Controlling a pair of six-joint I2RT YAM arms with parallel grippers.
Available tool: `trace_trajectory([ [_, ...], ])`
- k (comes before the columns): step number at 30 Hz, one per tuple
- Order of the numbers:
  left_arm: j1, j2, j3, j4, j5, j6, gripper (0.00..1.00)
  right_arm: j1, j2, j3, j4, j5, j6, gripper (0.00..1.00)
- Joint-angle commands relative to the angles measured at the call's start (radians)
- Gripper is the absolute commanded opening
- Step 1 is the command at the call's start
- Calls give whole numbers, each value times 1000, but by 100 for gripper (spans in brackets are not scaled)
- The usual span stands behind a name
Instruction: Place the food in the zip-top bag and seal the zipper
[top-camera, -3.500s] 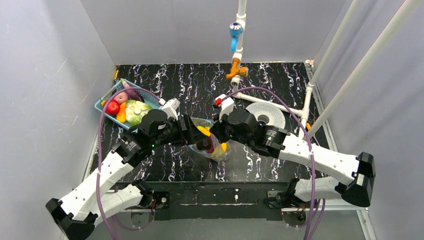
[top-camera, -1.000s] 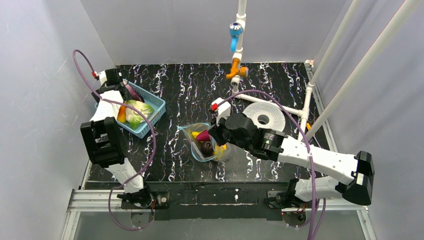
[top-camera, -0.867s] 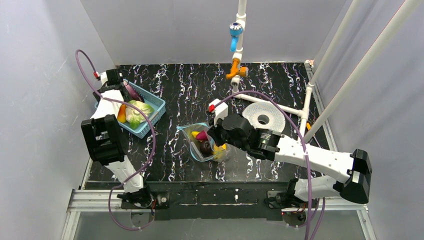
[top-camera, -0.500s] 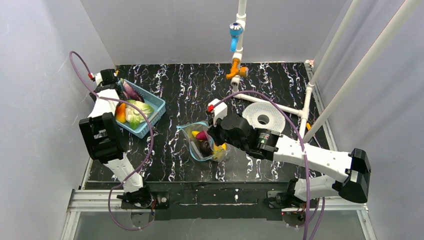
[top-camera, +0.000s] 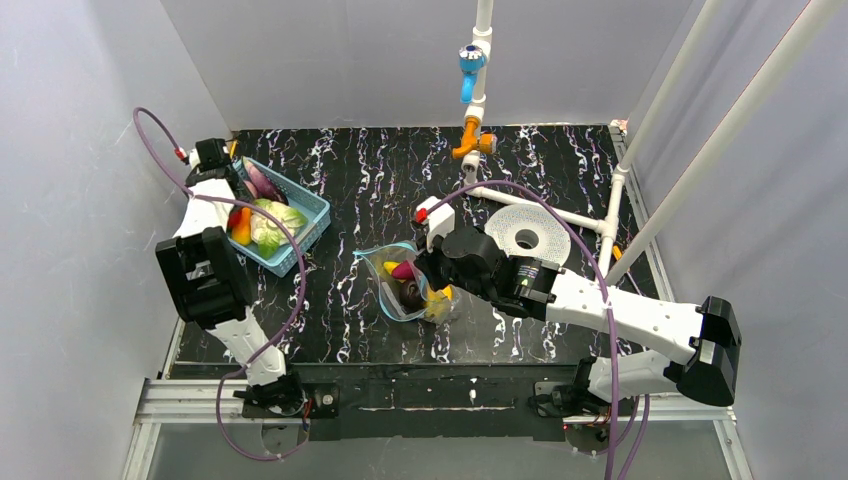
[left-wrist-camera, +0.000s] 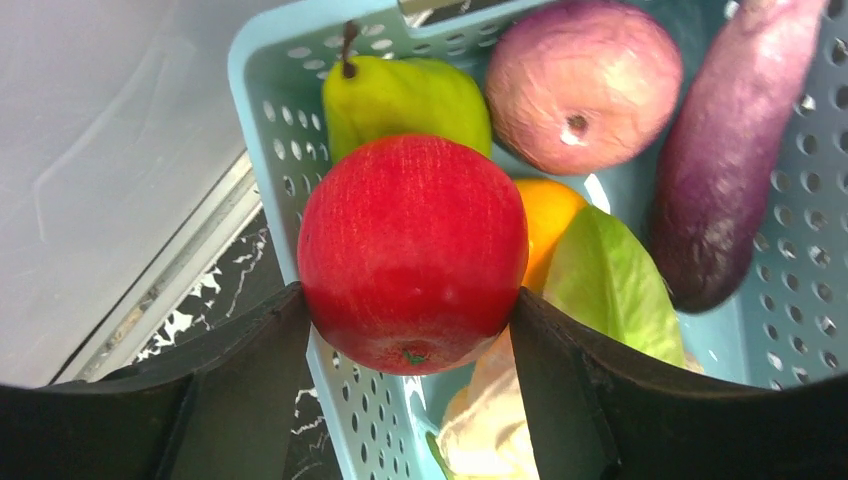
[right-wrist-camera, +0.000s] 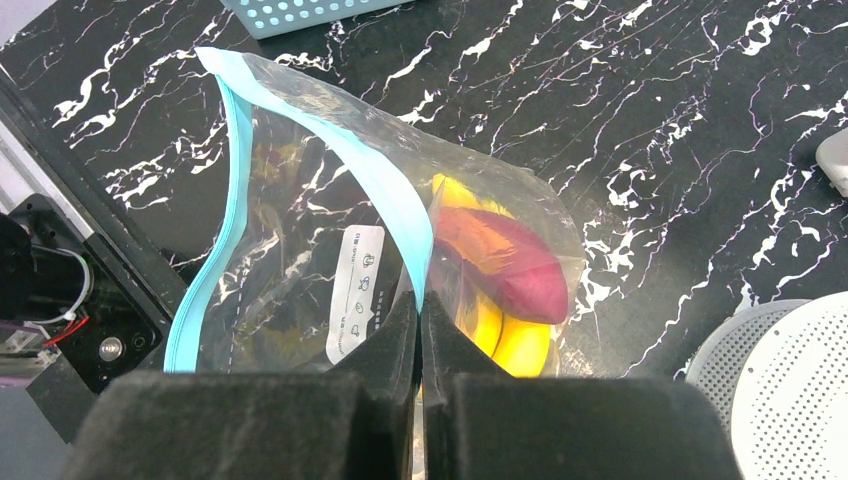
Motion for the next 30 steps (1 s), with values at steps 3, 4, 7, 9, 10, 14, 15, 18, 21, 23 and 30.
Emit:
trace_trajectory([
  [3,-63,-172,-74,-14,119,15,8,-3,-5,7,45,21,-16,3],
  [4,-89,-204,-99,-11,120,25,6,-3,-5,7,44,21,-16,3],
  [7,-191,-325,-157,-31,104,61,3,-3,-10,3,49,16,-14,3],
  [9,-217,-412,-191,-74,170,33,2,-3,-13,-6,60,11,-13,3],
  [10,-218,-461,-209,-109,224,3,1,-3,-13,-6,60,9,-12,3],
  [14,-219,-684,-304,-161,453,-103,1,-3,-11,0,53,0,-6,3],
  [15,-218,-738,-332,-163,515,-122,1,-3,-12,-4,57,-1,-5,3],
  [18,-217,-876,-389,-203,650,-202,0,-3,-13,1,53,-11,0,3],
  [21,-217,-946,-444,-200,842,-301,0,-3,-6,19,35,-18,3,2],
  [23,-217,-974,-477,-157,1012,-376,0,-3,-2,26,33,-14,3,2],
  [30,-266,-1142,-540,13,1298,-461,0,-3,-11,2,52,-10,4,2],
])
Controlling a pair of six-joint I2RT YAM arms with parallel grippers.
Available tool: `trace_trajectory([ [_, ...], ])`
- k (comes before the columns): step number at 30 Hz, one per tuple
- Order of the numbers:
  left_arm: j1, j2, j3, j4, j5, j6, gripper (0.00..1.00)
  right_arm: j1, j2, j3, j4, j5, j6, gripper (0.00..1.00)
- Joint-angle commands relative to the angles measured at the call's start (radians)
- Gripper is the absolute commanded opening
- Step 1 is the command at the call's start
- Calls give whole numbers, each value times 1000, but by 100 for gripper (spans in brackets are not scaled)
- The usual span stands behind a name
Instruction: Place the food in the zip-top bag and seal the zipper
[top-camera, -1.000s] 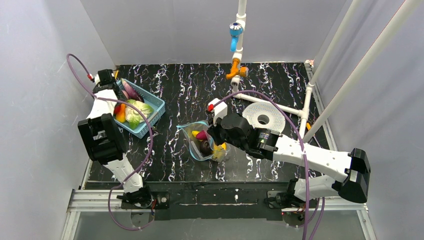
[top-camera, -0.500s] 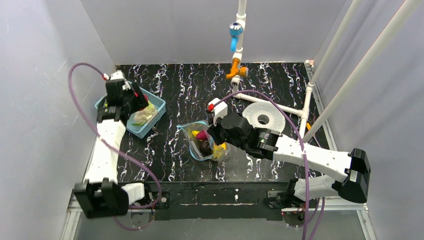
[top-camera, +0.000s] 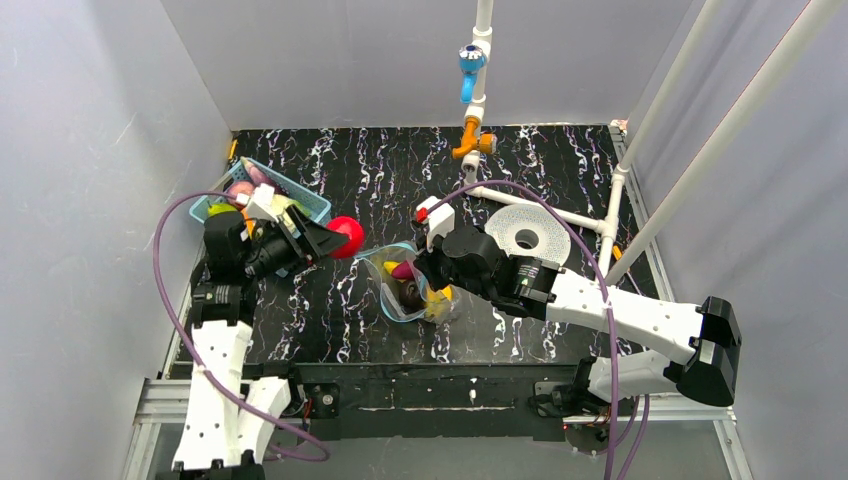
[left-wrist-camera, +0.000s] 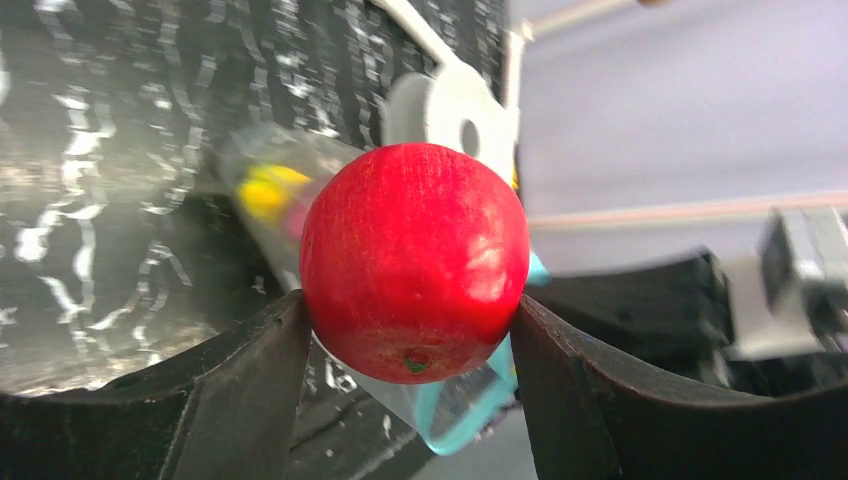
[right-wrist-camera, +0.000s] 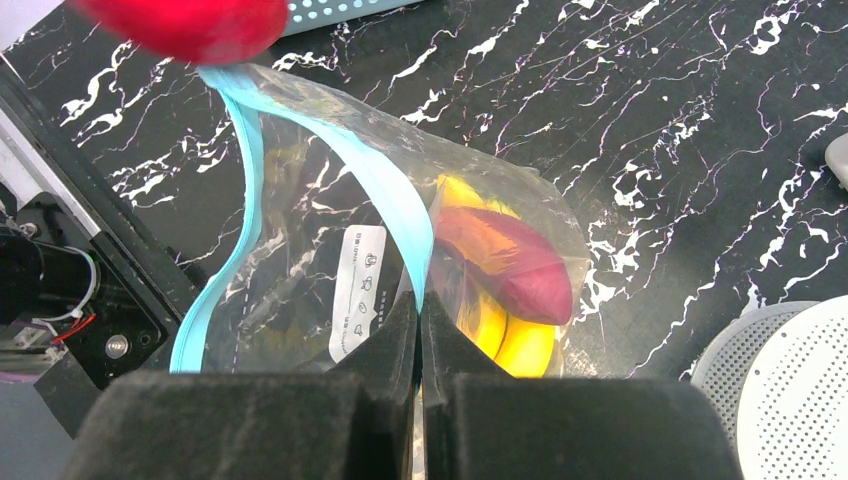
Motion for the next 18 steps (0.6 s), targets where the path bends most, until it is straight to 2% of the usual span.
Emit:
trace_trajectory([
  [1,-37,-119,-6,103,276,-56,0,-2,-10,5,48,3,0,2],
  [5,-156,-154,-33,115,294,-63,0,-2,-11,3,55,-11,6,2],
  [12,-442,-124,-72,125,85,-82,0,-2,-8,9,46,-10,7,2],
  [17,-538,-16,41,-107,-120,61,1,-2,-23,8,41,-4,8,2],
  [18,-546,0,50,-122,-135,68,4,-2,-24,7,41,-2,7,2],
])
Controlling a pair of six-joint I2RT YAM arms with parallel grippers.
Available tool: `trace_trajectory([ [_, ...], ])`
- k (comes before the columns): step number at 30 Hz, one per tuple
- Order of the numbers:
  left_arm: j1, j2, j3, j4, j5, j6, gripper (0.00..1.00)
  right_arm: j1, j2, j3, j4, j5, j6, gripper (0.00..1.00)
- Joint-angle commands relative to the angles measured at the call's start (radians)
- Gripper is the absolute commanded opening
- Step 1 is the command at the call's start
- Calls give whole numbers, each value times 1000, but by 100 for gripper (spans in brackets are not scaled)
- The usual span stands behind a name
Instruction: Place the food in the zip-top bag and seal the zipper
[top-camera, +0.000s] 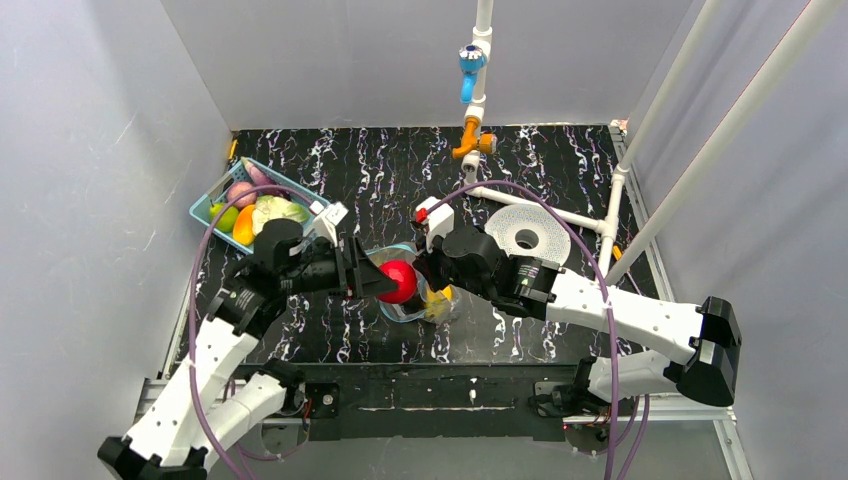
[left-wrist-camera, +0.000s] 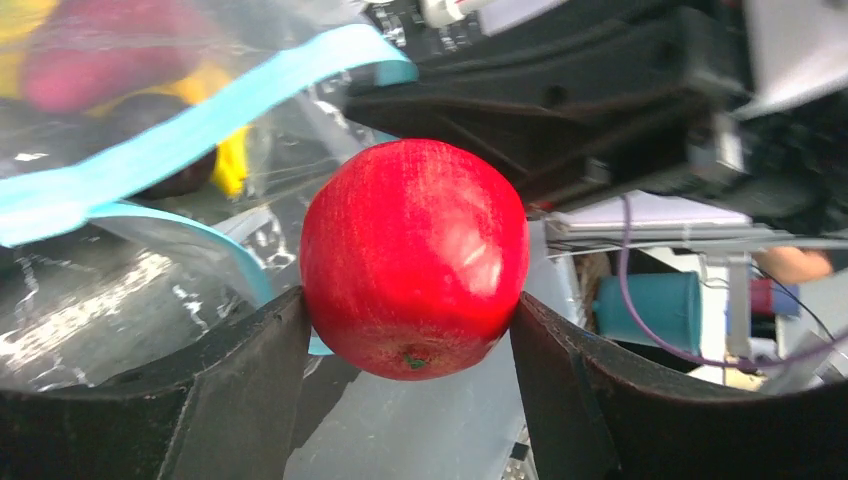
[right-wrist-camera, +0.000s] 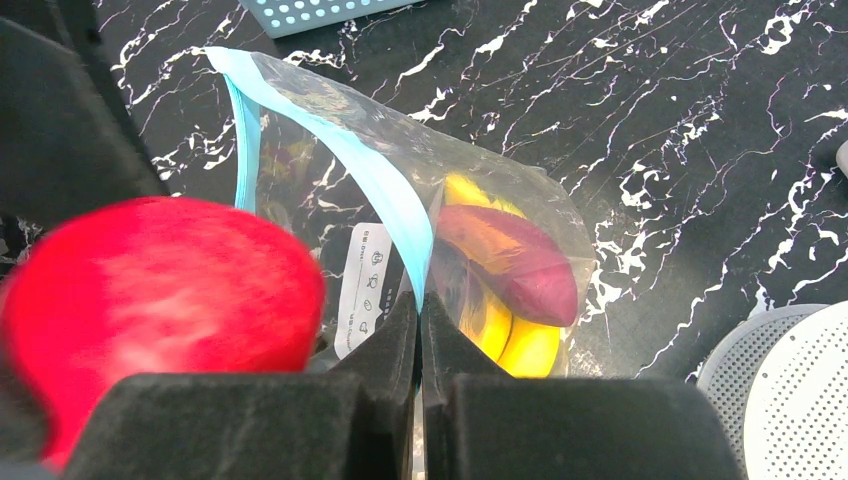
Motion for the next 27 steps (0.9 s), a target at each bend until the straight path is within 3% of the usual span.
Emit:
trace_trajectory([
  [1,-45,64,82,-152,-167,96,10,-1,-26,2,46,12,7,2],
  [3,-63,86,90,-152,-185,94,19,0,-33,-7,55,6,7,2],
  [5,-76,100,95,-153,-200,94,39,1,-39,-8,54,11,5,2],
  [7,-81,104,100,-147,-216,101,52,1,-44,-9,53,20,3,2],
  [16,-87,46,106,-133,-289,114,81,13,-51,-14,56,20,3,2],
  [27,-86,-8,123,-187,-392,131,82,18,-44,-13,57,10,4,2],
])
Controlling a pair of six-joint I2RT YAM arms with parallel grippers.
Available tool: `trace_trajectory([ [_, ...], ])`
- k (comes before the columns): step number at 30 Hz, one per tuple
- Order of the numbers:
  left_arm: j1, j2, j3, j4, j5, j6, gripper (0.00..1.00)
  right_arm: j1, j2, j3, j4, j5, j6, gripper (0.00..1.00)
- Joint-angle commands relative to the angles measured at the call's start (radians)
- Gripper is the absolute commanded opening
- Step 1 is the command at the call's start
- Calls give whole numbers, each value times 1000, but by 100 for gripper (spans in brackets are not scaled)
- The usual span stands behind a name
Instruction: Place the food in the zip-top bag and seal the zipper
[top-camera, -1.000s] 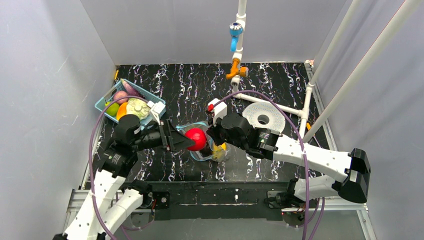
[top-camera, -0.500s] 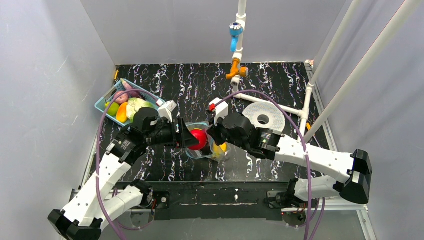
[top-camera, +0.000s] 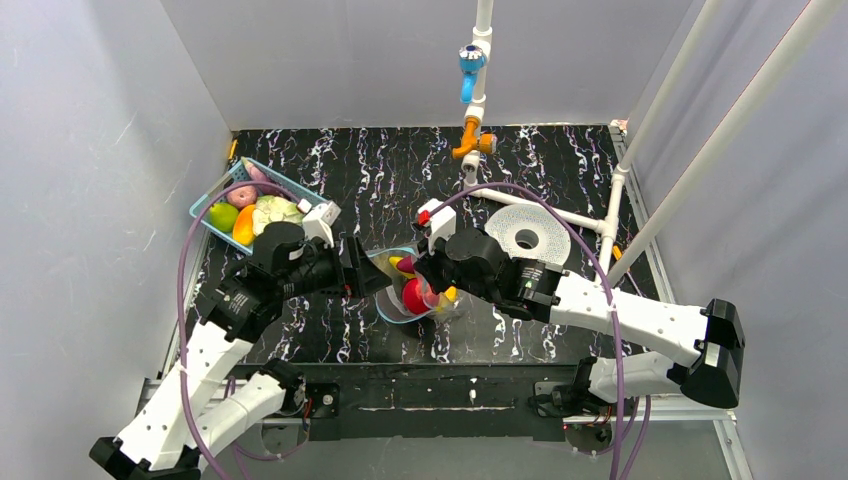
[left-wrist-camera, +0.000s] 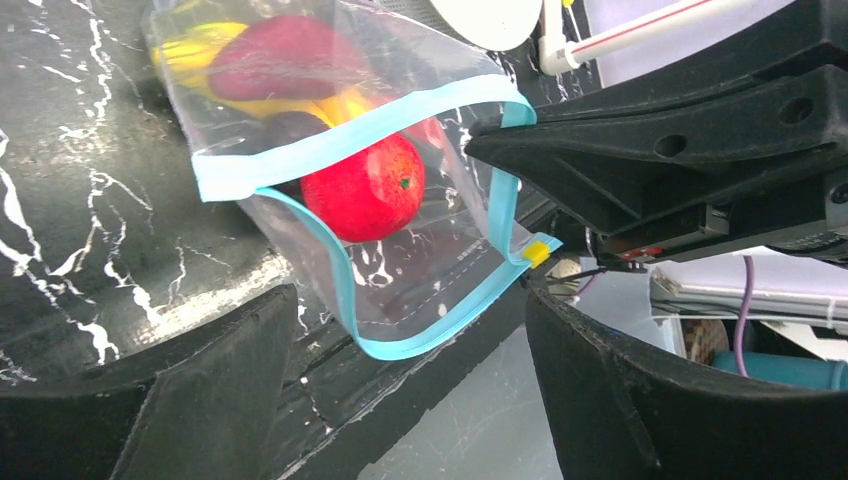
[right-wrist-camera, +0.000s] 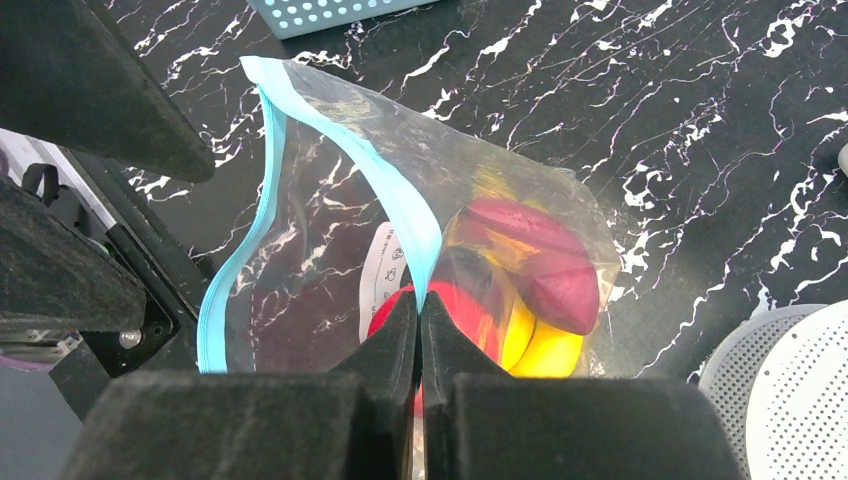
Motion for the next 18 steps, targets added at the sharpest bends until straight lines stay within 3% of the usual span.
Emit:
trace_trajectory([
  [1,-5,-41,58,-59,-118,27,82,8,-22,4,52,13,2,2],
  [11,-5,-210,113,-315,-771,-66,88,11,-29,-4,56,30,-3,3],
  [18,-5,-349,2,-316,-901,-155,91,13,-34,-3,57,35,-6,3],
])
